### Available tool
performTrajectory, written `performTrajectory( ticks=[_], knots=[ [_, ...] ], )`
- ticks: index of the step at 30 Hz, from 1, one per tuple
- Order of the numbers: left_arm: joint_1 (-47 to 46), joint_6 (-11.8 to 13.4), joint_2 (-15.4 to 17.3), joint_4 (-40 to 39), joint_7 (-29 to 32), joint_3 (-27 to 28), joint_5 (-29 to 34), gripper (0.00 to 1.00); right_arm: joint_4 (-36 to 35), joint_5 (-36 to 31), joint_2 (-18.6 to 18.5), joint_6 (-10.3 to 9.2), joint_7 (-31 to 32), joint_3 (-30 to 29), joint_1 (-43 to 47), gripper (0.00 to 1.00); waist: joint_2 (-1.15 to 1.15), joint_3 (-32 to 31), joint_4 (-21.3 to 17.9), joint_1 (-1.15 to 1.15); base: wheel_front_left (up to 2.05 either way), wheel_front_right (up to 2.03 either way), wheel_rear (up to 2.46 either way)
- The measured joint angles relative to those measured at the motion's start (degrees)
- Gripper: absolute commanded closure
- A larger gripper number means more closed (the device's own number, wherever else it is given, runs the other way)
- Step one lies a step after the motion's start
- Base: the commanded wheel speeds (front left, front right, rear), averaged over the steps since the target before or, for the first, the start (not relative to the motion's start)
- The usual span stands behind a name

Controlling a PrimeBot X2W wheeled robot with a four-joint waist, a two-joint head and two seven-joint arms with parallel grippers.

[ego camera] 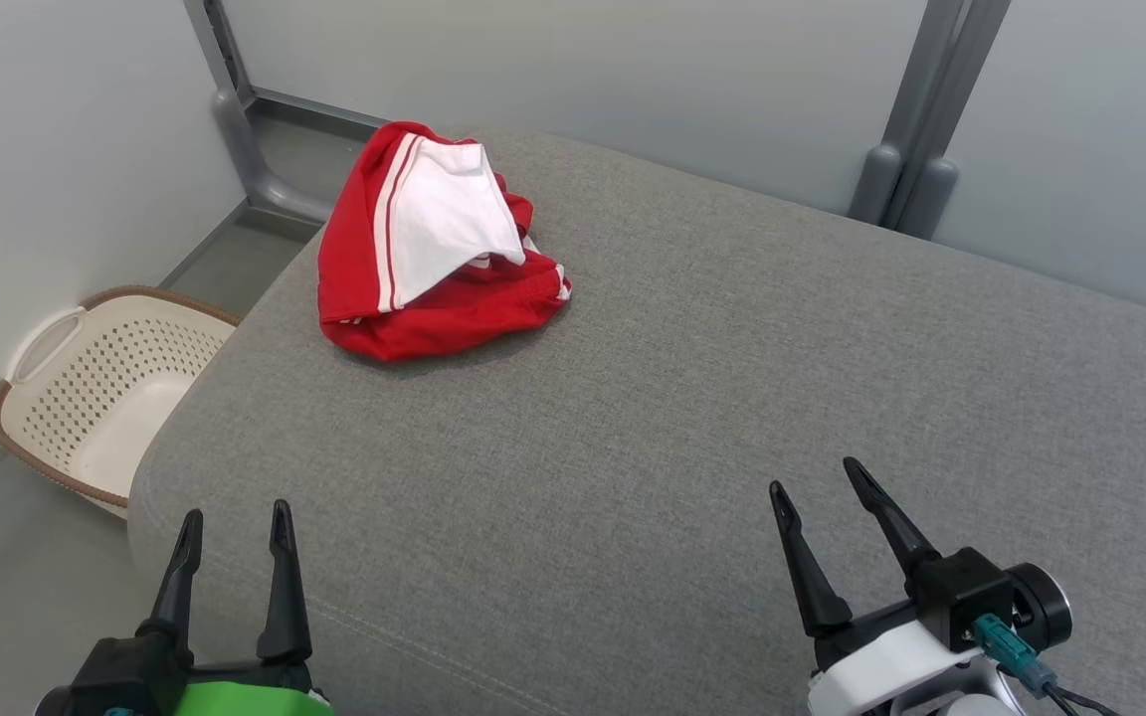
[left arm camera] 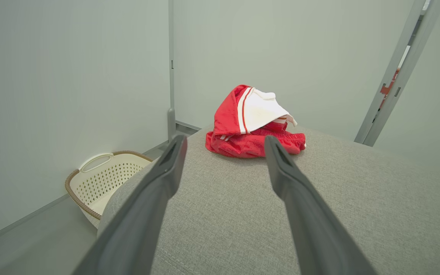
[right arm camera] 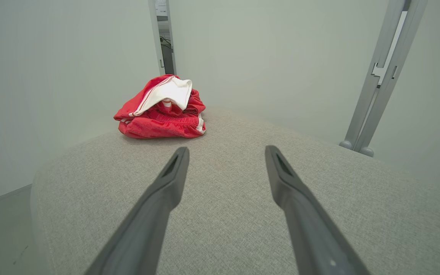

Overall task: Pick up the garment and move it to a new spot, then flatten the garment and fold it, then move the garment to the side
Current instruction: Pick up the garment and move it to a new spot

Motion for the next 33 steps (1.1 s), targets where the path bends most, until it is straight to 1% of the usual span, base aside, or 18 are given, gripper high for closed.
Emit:
performTrajectory(
  ticks=[9, 14, 18, 22, 25, 28, 33],
  knots=[
    [-1.44, 0.45, 0.0, -0.65, 0.0, -0.3, -1.22, 0.0, -0.27, -0.86, -0.01, 0.0, 0.0, -0.49, -0.19, 0.0, 0.0, 1.82, 0.13, 0.0, 0.0, 0.0, 0.0],
    [-6.34, 0.53, 0.02, -1.56, 0.0, -0.04, -1.41, 0.0, -0.99, -3.15, 0.04, 0.0, 0.0, -0.98, -2.34, 0.0, 0.0, 4.71, -0.4, 0.0, 0.0, 0.0, 0.0],
    [-12.65, -0.01, 0.02, 0.68, 0.0, 0.43, -1.35, 0.0, -1.47, -4.52, -0.82, 0.0, 0.0, -1.63, -4.0, 0.0, 0.0, 8.27, -1.07, 0.0, 0.0, 0.0, 0.0],
    [-21.49, -1.42, 0.13, 5.63, -0.01, 1.89, 0.6, 0.0, -1.89, -4.85, -3.14, 0.01, 0.0, -1.81, -6.02, 0.0, 0.0, 12.32, -1.74, 0.0, 0.0, 0.0, 0.0],
    [-28.7, -2.29, 1.4, 10.9, 0.0, 1.74, 1.42, 0.0, -2.24, -5.13, -5.16, 0.01, 0.0, -2.14, -7.24, 0.0, 0.0, 15.49, -2.27, 0.0, 0.0, 0.0, 0.0],
    [-37.55, -2.7, 3.27, 16.03, -0.01, 1.79, 1.38, 0.0, -3.01, -5.28, -7.1, 0.01, 0.0, -2.69, -8.32, 0.0, 0.0, 18.75, -2.79, 0.0, 0.0, 0.0, 0.0],
    [-51.23, -2.93, 7.15, 28.99, 0.79, 1.02, 0.23, 0.0, -4.85, -5.8, -9.23, 0.0, 0.0, -3.69, -9.83, 0.0, 0.0, 24.21, -3.86, 0.01, 0.0, 0.0, 0.0]
  ],
)
